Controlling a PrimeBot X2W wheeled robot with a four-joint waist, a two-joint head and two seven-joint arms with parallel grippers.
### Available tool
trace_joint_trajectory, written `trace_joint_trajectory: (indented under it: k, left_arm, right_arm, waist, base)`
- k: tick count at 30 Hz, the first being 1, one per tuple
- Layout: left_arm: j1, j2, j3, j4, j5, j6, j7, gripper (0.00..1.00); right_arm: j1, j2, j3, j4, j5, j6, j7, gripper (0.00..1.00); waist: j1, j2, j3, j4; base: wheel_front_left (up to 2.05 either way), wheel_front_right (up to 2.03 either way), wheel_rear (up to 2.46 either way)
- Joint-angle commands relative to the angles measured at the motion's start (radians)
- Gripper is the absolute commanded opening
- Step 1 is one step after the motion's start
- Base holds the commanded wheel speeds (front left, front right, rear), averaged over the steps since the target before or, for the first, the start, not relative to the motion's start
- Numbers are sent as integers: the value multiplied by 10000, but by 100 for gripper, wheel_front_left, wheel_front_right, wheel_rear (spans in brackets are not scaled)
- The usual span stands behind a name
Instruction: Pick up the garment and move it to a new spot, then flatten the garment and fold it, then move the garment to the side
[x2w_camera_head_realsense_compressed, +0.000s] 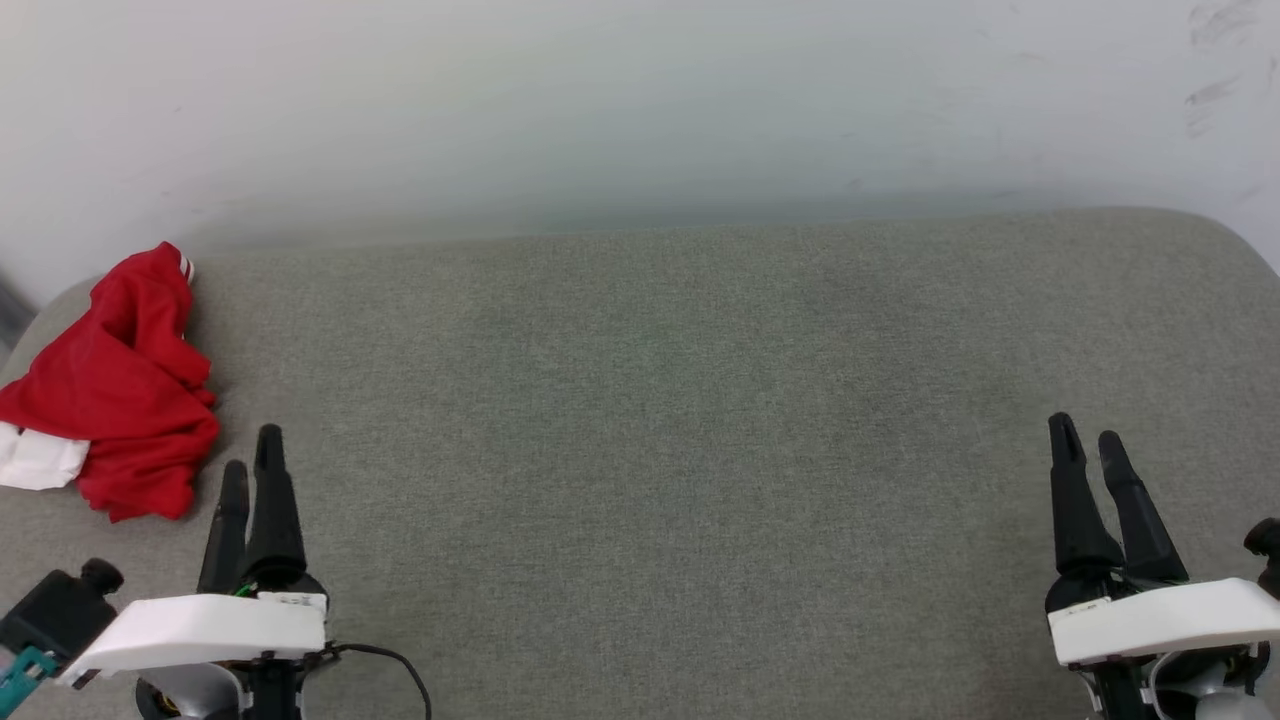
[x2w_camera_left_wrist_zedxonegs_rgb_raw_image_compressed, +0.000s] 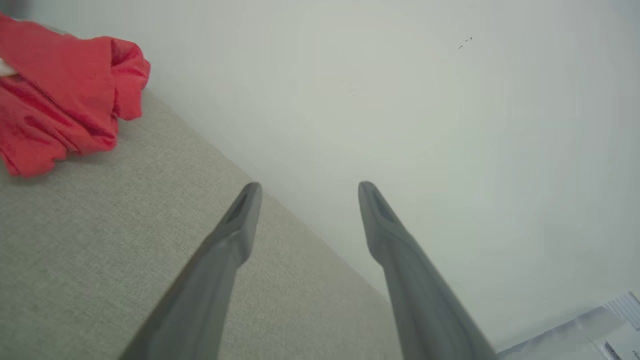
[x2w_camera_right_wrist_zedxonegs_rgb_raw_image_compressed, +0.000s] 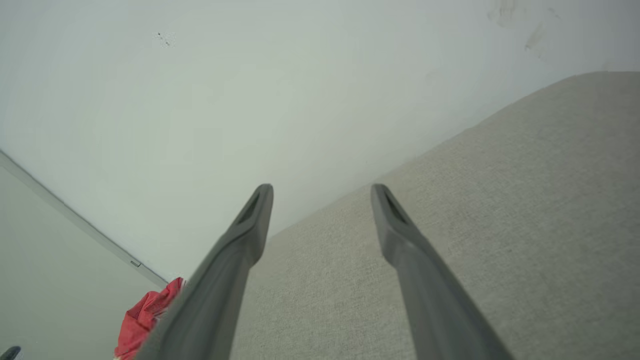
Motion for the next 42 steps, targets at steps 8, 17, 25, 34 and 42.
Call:
trace_joint_trajectory:
  k: [8,17,25,34,42]
  left_arm:
    - [176,42,-1265,-1058,2852,827,-311,100]
    - [325,564,-2859,-1038,4553,2017,-559,100]
    - [310,991,-3703,-885,5119,2771,-741,100]
    - [415,1020,-4140,-1037,5524,2618,-980,100]
    - [689,655,-3761,-795,5999,1345,-1155,100]
  right_arm:
    - [147,-13,263,-439,-2152,2,-332,100]
    - [262,-12,467,-550,-3707,2,-578,100]
    - [378,-12,529,-560,-4613,1,-760,100]
    - [497,-11,597,-441,-5426,2,-1002,100]
    - [586,-10,712,-501,-6019,2,-1184,100]
  waist:
    - [0,0,25,-14]
    - [0,0,28,-33]
    - [0,0,38,-32]
    - [0,0,68,-25]
    - [0,0,74,-12]
  base:
    - [0,0,0]
    - [0,0,0]
    - [0,0,0]
    - [0,0,0]
    - [0,0,0]
